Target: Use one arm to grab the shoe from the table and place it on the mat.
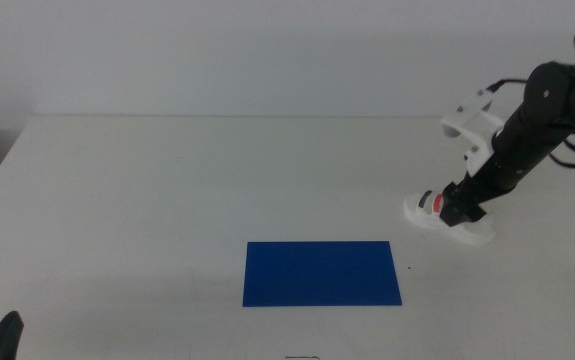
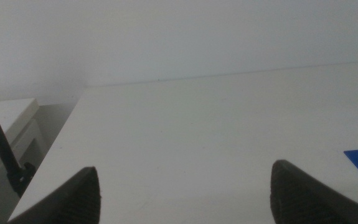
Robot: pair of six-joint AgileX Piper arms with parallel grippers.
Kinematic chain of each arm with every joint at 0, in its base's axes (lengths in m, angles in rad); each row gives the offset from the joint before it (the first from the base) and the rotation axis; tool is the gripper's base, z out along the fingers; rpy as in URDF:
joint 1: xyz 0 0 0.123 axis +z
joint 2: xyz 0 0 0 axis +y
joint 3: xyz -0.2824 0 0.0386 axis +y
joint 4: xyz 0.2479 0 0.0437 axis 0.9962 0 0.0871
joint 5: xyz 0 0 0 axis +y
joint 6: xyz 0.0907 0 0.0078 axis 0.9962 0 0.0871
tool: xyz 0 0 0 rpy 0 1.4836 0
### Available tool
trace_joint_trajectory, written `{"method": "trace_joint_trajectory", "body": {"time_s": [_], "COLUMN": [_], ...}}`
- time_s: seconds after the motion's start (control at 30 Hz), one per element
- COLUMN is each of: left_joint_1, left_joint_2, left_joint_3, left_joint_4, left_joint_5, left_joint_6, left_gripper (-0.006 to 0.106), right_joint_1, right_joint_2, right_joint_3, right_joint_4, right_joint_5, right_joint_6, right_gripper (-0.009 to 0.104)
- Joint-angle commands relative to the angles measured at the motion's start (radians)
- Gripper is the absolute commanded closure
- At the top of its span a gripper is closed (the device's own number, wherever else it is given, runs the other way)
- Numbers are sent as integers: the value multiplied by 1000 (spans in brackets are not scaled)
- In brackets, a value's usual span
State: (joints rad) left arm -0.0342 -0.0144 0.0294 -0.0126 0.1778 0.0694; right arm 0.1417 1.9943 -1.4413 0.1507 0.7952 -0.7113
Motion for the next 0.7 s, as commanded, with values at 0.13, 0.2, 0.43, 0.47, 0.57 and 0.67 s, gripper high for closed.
{"method": "trace_joint_trajectory", "body": {"time_s": [0.13, 0.2, 0.43, 0.47, 0.57, 0.67], "left_joint_1": [-4, -4, -4, -4, -4, -4], "left_joint_2": [-17, -17, -17, -17, -17, -17], "left_joint_3": [-3, -3, -3, -3, -3, -3], "left_joint_4": [-6, -6, -6, -6, -6, -6], "left_joint_5": [-82, -82, -82, -82, -82, -82], "left_joint_6": [-12, -12, -12, -12, -12, -12], "left_gripper": [7, 7, 7, 7, 7, 7], "right_joint_1": [-3, 1, 45, 63, 150, 267], "right_joint_2": [0, 6, -54, -66, -108, -111], "right_joint_3": [-31, -31, -65, -70, -97, -163], "right_joint_4": [19, 19, 13, -4, -95, -163], "right_joint_5": [-46, -45, 45, 56, 85, 158], "right_joint_6": [-48, -72, -33, -25, 63, 221], "right_gripper": [12, 27, 96, 96, 96, 96]}}
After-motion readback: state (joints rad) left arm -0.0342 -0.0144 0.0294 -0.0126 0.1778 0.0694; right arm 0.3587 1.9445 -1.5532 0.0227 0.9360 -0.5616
